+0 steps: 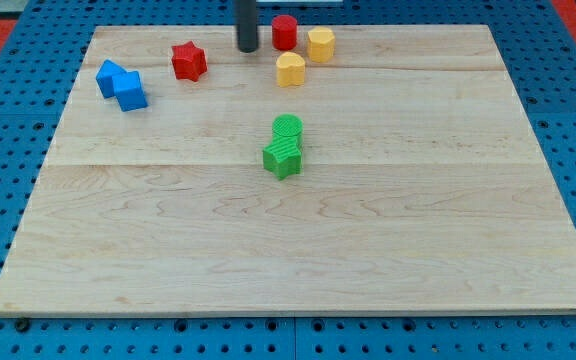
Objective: Move the red circle and blue blocks horizontal to each other
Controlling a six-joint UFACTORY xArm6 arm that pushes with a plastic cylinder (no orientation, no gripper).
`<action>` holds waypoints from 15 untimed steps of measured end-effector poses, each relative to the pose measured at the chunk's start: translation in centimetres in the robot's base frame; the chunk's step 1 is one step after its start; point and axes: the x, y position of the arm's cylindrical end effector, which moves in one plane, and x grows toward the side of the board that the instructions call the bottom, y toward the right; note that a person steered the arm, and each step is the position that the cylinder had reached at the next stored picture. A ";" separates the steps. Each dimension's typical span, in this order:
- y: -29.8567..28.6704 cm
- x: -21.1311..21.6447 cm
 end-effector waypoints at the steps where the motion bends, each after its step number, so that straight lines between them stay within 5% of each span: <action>1: 4.0 -3.7; 2: 7.7 -3.8; 3: 18.4 -3.1; 5: 21.1 0.6; 6: 18.8 6.3; 9: 4.1 10.0; 11: -14.1 11.3; 12: -17.4 11.0; 13: -14.4 13.1; 14: -21.9 15.7; 15: -22.2 14.7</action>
